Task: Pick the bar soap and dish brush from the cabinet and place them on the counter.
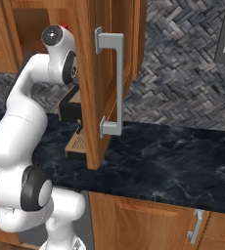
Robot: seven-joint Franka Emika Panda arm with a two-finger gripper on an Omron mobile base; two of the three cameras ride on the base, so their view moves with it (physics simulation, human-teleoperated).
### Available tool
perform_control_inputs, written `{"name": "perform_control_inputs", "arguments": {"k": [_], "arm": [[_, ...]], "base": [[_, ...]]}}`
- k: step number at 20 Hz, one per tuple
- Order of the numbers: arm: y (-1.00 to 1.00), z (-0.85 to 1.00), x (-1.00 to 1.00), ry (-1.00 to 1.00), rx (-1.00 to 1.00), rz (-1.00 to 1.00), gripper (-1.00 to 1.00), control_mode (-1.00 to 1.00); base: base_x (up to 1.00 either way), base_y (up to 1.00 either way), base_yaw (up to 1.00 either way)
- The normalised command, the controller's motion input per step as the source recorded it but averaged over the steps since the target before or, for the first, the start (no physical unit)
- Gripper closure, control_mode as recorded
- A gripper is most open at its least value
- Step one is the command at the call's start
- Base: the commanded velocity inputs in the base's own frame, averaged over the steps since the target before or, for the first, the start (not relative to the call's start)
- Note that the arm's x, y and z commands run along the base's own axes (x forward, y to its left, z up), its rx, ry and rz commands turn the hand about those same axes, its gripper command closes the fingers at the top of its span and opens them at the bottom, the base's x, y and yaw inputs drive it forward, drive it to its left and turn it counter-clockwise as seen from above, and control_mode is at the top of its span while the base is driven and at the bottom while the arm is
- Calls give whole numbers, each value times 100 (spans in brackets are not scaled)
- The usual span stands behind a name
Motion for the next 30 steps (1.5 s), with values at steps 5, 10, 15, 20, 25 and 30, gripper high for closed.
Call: {"name": "perform_control_inputs", "arguments": {"k": [5, 10, 15, 20, 25, 30], "arm": [[-2, -10, 5, -8, 0, 0, -100, -100], [-2, 0, 29, -1, 0, -2, -100, -100], [-5, 0, 54, 2, 0, -11, -100, -100], [-5, 1, 51, 4, 0, -11, -100, -100], [-12, 15, 42, 12, 0, -4, -100, -100], [-20, 22, 34, 13, 1, 0, -100, -100]], "base": [[0, 0, 0], [0, 0, 0], [0, 0, 0], [0, 0, 0], [0, 0, 0], [0, 0, 0]]}}
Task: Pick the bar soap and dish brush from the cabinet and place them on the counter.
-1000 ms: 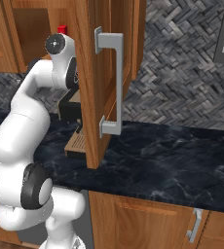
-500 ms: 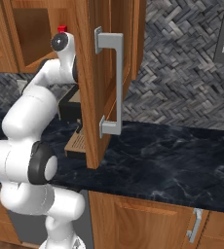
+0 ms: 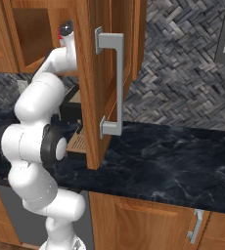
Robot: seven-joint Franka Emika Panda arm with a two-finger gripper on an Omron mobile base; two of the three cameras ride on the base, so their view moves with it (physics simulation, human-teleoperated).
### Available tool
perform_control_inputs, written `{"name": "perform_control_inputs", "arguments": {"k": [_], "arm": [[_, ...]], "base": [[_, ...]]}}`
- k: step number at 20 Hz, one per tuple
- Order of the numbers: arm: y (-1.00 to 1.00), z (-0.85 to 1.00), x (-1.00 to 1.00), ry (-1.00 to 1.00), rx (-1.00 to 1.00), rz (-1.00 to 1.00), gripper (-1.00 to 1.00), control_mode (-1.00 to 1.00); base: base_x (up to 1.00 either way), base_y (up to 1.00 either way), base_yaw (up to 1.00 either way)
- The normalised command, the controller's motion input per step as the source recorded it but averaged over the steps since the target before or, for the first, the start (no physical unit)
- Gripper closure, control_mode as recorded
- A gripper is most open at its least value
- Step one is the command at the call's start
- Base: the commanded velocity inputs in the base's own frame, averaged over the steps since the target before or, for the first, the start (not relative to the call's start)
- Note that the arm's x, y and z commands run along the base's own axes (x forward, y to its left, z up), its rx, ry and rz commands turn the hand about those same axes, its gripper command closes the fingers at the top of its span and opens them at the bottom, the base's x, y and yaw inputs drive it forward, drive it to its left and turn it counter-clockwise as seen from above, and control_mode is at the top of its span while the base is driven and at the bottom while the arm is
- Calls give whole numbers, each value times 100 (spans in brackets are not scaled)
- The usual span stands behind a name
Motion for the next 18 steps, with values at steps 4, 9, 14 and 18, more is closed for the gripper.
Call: {"name": "perform_control_inputs", "arguments": {"k": [4, 9, 14, 18], "arm": [[-24, 14, 22, 2, 0, 0, -100, -100], [-25, 1, 17, 0, 0, 0, -100, -100], [-14, -15, 14, 0, 0, 0, -100, -100], [-7, -7, 17, 0, 0, 0, -100, -100]], "base": [[0, 0, 0], [0, 0, 0], [0, 0, 0], [0, 0, 0]]}}
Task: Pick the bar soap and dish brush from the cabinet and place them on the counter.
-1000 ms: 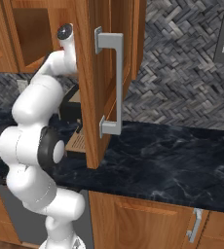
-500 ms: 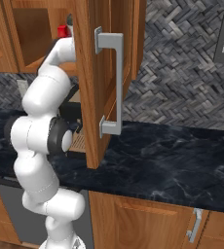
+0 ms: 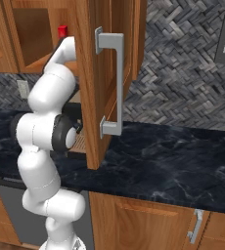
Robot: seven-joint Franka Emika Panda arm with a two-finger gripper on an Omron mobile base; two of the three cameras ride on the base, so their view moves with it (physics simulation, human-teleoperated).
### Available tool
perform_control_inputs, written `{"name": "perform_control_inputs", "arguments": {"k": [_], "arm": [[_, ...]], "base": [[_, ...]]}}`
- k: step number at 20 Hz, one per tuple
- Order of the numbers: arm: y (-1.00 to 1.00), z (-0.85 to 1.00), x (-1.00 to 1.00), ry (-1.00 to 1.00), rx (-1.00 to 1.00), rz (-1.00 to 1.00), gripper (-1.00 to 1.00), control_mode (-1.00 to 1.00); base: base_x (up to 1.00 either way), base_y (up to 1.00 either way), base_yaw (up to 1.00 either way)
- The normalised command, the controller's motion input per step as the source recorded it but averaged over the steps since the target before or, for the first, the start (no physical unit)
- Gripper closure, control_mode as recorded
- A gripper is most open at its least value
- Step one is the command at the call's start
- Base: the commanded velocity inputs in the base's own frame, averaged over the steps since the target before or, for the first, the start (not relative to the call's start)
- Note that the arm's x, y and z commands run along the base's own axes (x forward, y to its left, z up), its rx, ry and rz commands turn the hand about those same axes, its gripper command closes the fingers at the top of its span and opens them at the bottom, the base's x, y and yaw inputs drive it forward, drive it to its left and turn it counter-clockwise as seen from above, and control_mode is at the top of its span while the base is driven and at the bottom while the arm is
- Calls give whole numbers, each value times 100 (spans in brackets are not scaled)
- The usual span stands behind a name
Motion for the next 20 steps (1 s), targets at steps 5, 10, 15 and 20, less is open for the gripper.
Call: {"name": "perform_control_inputs", "arguments": {"k": [5, 10, 15, 20], "arm": [[-12, 0, 14, 0, 0, 0, -100, -100], [-13, -8, 8, 0, 0, 0, -100, -100], [-9, -16, 8, 0, 0, 0, -100, -100], [-3, -3, 14, 0, 0, 0, -100, -100]], "base": [[0, 0, 0], [0, 0, 0], [0, 0, 0], [0, 0, 0]]}}
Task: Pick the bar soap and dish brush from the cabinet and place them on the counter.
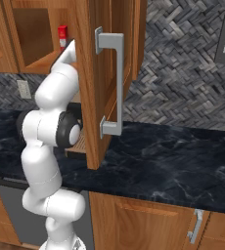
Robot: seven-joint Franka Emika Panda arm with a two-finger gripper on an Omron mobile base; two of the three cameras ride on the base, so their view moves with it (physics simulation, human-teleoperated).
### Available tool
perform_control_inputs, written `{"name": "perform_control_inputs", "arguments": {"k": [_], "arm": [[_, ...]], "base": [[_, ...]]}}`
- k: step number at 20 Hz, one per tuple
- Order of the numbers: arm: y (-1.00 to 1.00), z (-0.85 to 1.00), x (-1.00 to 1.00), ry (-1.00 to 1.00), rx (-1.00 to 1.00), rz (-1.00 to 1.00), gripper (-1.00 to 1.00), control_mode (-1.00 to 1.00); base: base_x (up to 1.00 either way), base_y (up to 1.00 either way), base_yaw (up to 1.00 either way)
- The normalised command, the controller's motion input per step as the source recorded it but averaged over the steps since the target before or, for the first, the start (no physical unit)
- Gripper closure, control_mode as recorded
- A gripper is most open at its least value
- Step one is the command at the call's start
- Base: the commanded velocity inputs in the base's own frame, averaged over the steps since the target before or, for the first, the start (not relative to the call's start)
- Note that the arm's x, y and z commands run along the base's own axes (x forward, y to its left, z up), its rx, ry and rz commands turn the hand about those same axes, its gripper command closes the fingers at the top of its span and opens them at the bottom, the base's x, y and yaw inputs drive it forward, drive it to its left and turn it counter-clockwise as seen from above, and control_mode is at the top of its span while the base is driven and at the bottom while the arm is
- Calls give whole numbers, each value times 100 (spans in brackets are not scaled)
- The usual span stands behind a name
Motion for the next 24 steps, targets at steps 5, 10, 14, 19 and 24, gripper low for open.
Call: {"name": "perform_control_inputs", "arguments": {"k": [5, 10, 14, 19, 24], "arm": [[-6, 0, 13, 1, 0, 0, -100, -100], [-9, -4, 3, 3, 0, 0, -100, -100], [-2, -11, 7, 6, 0, 0, -100, -100], [0, -10, 10, 6, 0, 0, -100, -100], [-4, -8, 6, 5, 0, 0, -100, -100]], "base": [[0, 0, 0], [0, 0, 0], [0, 0, 0], [0, 0, 0], [0, 0, 0]]}}
